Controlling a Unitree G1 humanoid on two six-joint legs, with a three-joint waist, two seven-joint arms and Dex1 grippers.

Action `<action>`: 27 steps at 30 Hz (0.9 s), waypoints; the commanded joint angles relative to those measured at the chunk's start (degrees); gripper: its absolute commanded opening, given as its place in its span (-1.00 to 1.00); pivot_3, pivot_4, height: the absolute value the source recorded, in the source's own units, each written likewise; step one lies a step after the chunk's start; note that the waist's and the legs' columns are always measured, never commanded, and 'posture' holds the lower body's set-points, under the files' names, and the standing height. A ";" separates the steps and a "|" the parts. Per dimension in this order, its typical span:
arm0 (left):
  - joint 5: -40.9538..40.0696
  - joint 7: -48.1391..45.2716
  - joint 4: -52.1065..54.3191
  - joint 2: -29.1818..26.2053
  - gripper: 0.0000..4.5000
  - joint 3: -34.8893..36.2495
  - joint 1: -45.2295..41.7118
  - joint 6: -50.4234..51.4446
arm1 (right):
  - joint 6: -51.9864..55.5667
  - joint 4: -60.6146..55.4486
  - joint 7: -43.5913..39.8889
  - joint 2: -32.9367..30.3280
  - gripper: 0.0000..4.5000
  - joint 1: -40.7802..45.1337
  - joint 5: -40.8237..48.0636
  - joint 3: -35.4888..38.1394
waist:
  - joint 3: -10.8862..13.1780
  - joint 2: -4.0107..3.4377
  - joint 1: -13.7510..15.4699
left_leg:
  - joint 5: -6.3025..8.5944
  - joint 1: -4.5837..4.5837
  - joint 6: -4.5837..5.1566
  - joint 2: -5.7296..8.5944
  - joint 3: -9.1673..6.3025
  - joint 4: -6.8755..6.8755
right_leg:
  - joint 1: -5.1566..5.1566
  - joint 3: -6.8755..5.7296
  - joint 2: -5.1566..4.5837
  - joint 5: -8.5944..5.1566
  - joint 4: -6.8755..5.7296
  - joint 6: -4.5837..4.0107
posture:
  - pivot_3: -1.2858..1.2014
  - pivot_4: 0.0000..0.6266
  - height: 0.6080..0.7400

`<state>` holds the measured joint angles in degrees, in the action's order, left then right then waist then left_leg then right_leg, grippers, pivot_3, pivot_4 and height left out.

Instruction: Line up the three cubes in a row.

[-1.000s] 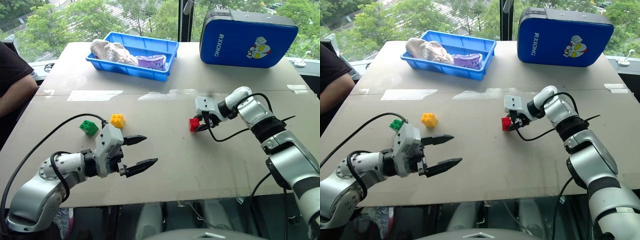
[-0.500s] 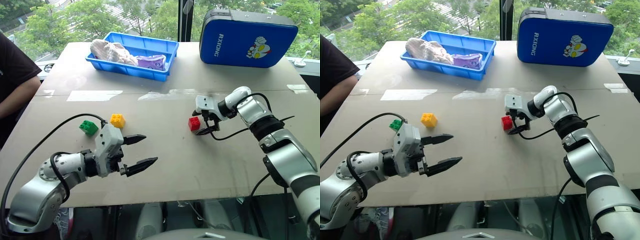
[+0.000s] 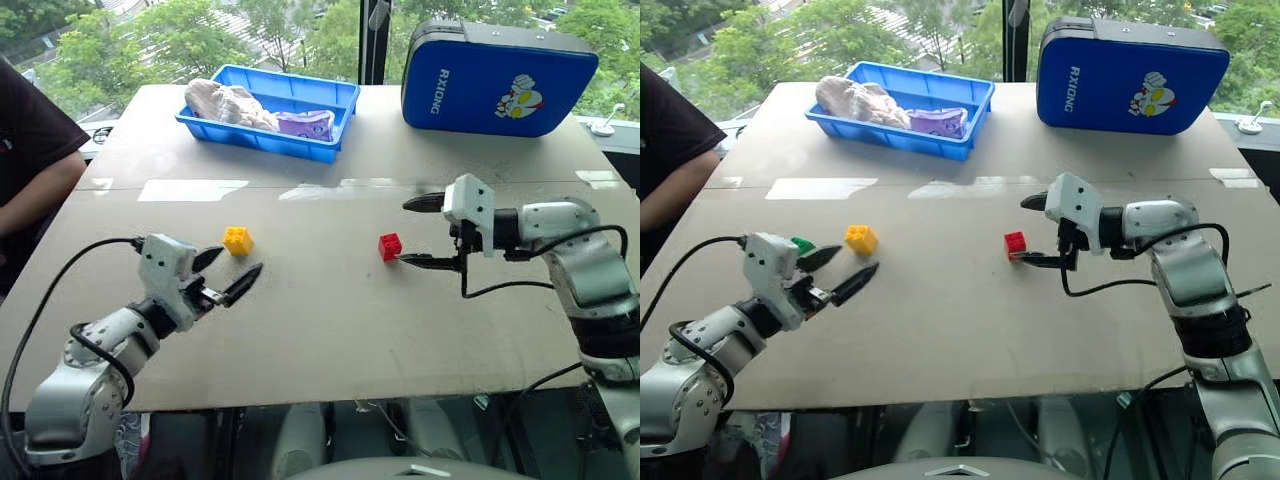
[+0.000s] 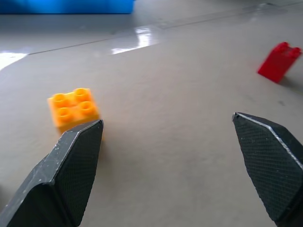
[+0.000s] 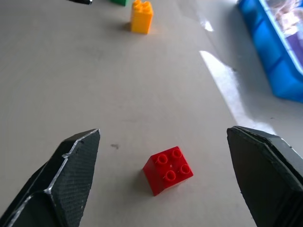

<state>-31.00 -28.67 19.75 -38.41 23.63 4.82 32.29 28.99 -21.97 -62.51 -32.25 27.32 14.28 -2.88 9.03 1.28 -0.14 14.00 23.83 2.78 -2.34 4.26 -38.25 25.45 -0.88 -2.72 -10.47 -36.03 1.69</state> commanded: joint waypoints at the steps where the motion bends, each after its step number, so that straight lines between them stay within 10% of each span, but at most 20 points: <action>1: 3.57 1.54 -4.61 -3.25 1.00 2.09 -3.84 -0.52 | 4.80 -15.08 6.07 0.94 0.96 -6.08 8.11 6.15 | 0.00 0.00 -0.04 | 0.00 0.01 0.00 -0.01 0.02 0.01 | 0.01 0.01 -0.01 0.00 0.00 0.00 | 0.03 -0.52 1.00; 14: 6.75 -13.03 -25.26 -14.64 1.00 -7.40 -17.49 4.79 | 4.35 -23.32 11.79 -5.02 0.96 -15.37 13.17 8.76 | -0.05 0.15 -0.31 | 0.01 0.03 0.00 0.03 0.12 0.02 | 0.02 0.02 -0.18 -0.01 0.08 0.01 | 0.03 -0.52 1.00; 17: 7.23 -13.29 -27.05 -14.65 0.67 -8.26 -18.89 6.71 | 4.43 -23.70 13.05 -5.76 1.00 -15.59 13.49 8.75 | -0.04 0.17 -0.31 | 0.01 0.04 0.01 0.03 0.14 0.05 | 0.04 0.03 -0.18 -0.01 0.08 0.01 | 0.03 -0.52 1.00; 22: 9.14 -14.21 -28.32 -14.99 -0.43 -8.69 -18.31 5.27 | 4.54 -23.56 14.49 -6.71 1.00 -15.17 14.16 8.76 | -0.04 0.19 -0.36 | 0.01 0.06 0.01 0.01 0.12 0.05 | 0.05 0.01 -0.17 -0.01 0.08 0.01 | 0.03 -0.52 1.00; 27: 6.81 -17.52 -26.01 -14.02 -0.42 -4.99 -17.17 2.15 | 4.37 -22.73 15.35 -7.44 1.00 -14.54 14.56 8.27 | -0.03 0.21 -0.37 | 0.01 0.05 0.01 0.02 0.14 0.03 | 0.05 0.03 -0.23 -0.01 0.08 0.01 | 0.03 -0.52 1.00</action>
<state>-22.53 -44.54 -8.37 -52.09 15.48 -12.41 36.37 34.32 -43.85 -47.97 -39.06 11.90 28.27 4.81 9.00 1.49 -0.51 14.02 23.89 2.79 -2.33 4.40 -38.22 25.51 -0.85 -2.95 -10.48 -35.95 1.70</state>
